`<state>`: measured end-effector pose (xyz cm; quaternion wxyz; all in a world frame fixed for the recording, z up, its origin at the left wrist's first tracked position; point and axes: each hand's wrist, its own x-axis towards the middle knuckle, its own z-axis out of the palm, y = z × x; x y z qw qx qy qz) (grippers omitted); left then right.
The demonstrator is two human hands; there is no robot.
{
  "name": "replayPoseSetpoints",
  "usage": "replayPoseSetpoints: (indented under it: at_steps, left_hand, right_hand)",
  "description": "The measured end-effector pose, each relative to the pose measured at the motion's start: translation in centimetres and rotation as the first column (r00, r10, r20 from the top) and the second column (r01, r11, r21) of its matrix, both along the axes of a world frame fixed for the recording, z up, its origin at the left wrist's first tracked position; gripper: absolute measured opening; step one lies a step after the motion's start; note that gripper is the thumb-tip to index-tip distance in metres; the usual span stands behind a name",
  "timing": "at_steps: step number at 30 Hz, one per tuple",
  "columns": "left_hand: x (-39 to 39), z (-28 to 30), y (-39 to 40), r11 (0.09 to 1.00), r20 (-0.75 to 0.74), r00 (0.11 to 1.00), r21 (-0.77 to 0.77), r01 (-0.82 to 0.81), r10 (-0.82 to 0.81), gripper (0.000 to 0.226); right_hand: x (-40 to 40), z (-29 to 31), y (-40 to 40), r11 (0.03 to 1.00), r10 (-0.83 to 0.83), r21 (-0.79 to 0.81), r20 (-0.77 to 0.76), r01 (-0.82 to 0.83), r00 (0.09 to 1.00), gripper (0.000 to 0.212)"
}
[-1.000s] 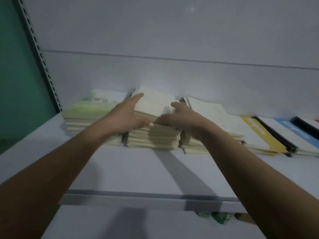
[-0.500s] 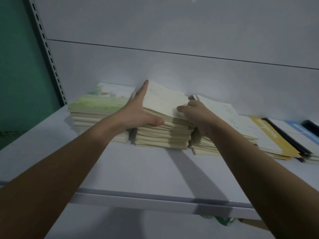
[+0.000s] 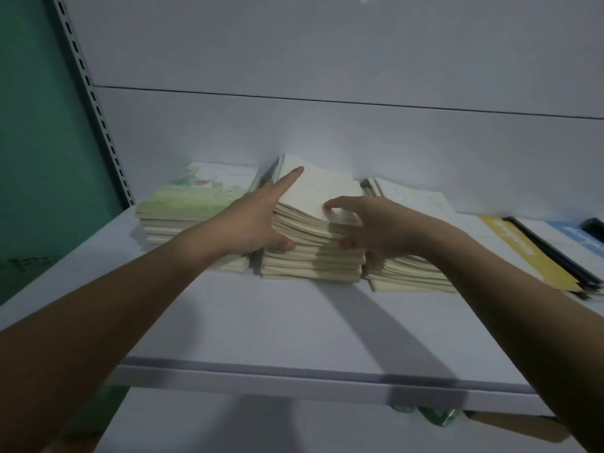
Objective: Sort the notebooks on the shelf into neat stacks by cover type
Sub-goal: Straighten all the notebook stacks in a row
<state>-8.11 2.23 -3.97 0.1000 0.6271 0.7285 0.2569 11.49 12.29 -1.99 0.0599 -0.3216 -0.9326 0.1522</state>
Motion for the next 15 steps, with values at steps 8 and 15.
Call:
replayPoseSetpoints:
  at_steps: [8, 15]
  left_hand:
    - [1.5, -0.7, -1.0, 0.985, -0.276, 0.959, 0.170, -0.018, 0.065, 0.125]
    - [2.2, -5.4, -1.7, 0.941, -0.241, 0.960, 0.335, -0.054, 0.141, 0.131]
  right_hand:
    - [0.4, -1.0, 0.1, 0.973, 0.049, 0.227, -0.021, -0.043, 0.999, 0.072]
    - [0.0, -4.7, 0.7, 0.898, 0.175, 0.409, -0.001, -0.160, 0.985, 0.090]
